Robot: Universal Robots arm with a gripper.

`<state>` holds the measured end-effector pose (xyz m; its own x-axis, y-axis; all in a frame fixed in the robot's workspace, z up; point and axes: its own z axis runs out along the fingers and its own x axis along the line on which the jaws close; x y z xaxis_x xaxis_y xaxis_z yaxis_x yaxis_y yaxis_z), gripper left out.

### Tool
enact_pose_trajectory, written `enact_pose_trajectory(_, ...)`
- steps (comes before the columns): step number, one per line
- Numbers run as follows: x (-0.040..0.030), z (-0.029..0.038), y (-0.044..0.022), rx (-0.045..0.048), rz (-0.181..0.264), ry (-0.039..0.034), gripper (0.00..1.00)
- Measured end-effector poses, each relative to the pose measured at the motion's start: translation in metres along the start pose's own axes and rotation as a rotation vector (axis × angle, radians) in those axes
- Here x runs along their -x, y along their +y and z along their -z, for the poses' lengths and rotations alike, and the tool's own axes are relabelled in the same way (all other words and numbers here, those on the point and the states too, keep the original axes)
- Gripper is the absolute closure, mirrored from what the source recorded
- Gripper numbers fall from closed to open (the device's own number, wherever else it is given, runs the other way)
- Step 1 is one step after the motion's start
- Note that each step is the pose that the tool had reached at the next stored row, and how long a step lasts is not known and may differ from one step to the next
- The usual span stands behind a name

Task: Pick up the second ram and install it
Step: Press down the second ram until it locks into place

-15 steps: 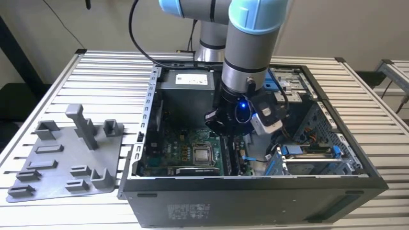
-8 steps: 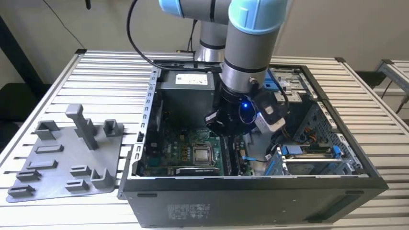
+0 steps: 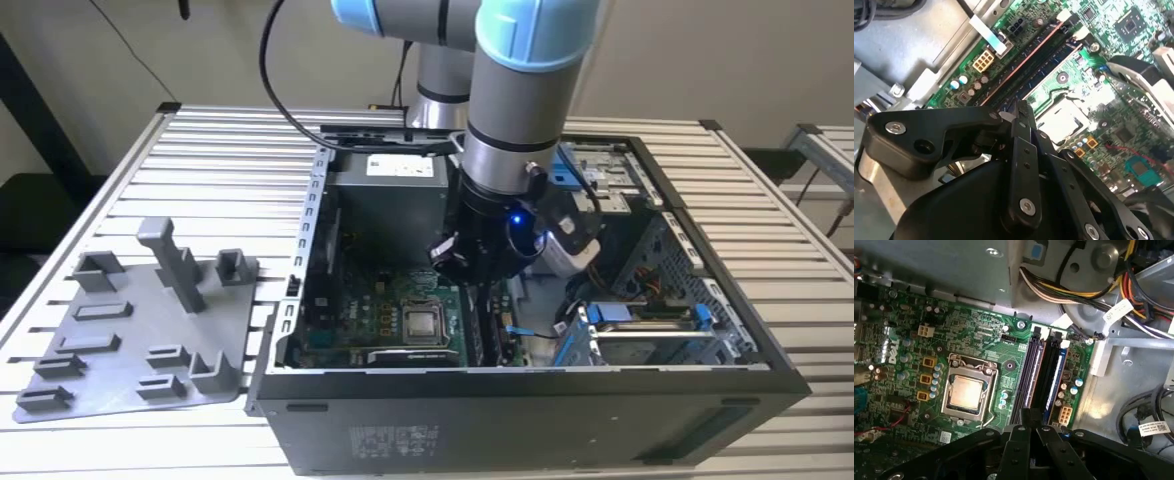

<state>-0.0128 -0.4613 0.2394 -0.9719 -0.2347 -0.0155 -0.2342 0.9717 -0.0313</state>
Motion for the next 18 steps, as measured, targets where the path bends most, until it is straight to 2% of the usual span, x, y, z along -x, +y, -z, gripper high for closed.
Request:
enact_pose_trajectory(9,-0.0008,0.0000,0.0002,0.0019,0.133,-0.0045,0.89)
enact_pose_trajectory(18,-0.0009,0.0000,0.0002,0.0042,0.288,-0.0100,0.89)
